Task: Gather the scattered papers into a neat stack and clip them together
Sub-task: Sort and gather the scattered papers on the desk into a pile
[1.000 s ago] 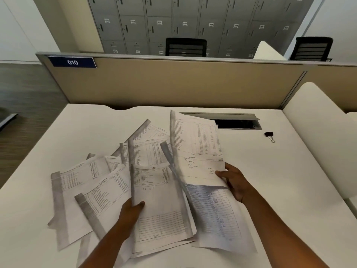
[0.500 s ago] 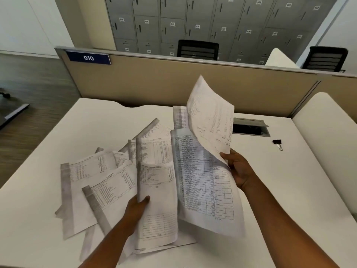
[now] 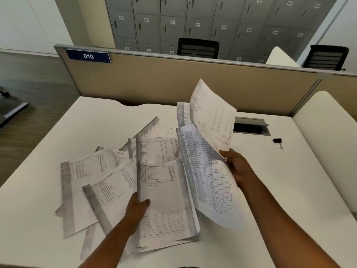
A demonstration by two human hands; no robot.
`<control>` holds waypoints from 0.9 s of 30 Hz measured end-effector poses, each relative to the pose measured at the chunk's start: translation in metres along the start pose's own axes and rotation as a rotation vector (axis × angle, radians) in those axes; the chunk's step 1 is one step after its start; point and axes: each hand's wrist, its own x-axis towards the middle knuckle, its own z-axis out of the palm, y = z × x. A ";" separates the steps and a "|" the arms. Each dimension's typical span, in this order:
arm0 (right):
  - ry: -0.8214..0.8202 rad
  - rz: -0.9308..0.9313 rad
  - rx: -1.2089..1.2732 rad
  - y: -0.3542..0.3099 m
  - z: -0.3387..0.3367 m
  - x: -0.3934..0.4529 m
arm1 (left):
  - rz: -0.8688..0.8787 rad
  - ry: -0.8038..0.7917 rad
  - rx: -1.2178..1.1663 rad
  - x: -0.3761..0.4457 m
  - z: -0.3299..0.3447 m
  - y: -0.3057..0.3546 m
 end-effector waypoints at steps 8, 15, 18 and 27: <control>-0.042 0.002 0.055 -0.001 0.018 0.000 | 0.006 -0.041 -0.046 -0.006 0.000 0.009; 0.151 -0.016 -0.290 0.043 0.000 0.012 | -0.029 -0.025 -0.153 -0.004 -0.001 0.014; 0.241 0.008 -0.381 0.069 -0.012 0.015 | -0.133 -0.087 -0.325 0.005 -0.006 0.010; 0.342 0.058 -0.517 0.106 -0.027 0.020 | 0.054 -0.070 0.100 -0.002 -0.007 -0.005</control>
